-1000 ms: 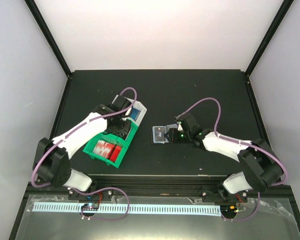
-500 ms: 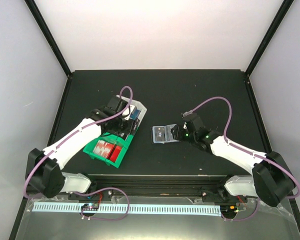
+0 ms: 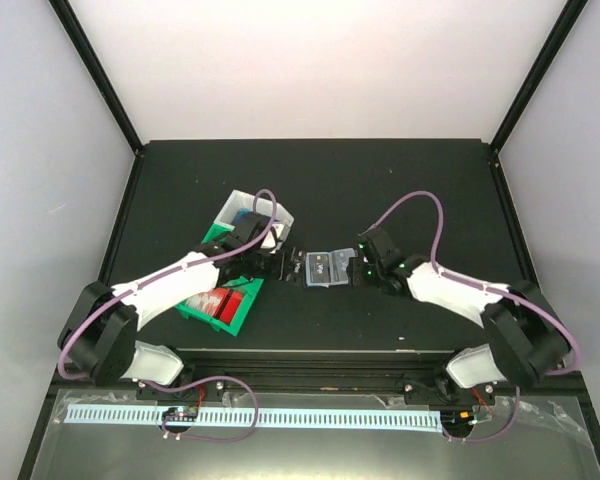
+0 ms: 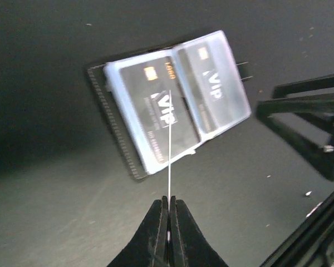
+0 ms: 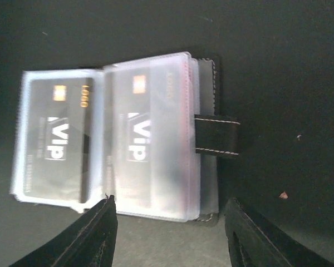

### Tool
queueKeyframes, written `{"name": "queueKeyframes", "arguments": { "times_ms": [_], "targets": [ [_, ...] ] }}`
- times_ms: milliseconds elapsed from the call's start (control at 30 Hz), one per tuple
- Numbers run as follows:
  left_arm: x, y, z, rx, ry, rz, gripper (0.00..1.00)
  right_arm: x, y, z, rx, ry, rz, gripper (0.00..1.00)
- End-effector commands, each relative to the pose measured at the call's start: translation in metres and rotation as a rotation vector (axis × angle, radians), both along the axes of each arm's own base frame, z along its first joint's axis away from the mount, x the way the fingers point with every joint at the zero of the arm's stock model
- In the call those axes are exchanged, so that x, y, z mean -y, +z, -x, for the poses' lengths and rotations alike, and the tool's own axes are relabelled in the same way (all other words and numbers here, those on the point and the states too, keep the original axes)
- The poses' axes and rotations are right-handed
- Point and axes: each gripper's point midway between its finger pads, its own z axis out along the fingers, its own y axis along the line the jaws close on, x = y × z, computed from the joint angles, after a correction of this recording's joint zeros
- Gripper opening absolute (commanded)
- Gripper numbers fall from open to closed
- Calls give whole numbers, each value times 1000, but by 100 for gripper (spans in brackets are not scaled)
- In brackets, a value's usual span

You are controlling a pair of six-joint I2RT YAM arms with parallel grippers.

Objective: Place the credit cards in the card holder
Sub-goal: Insert the credit card into the card holder.

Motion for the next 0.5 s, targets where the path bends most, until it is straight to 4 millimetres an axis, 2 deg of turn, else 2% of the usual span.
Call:
{"name": "queueKeyframes", "arguments": {
  "times_ms": [0, 133, 300, 467],
  "targets": [
    [45, 27, -21, 65, 114, 250, 2, 13, -10, -9, -16, 29, 153, 55],
    [54, 11, -31, 49, 210, 272, 2, 23, -18, -15, -27, -4, 229, 54],
    [67, -1, -38, 17, 244, 319, 2, 22, -39, -12, -76, 15, 257, 53],
    [73, -15, -42, -11, 274, 353, 2, 23, -48, -12, -91, 10, 270, 51]
  ]
}}
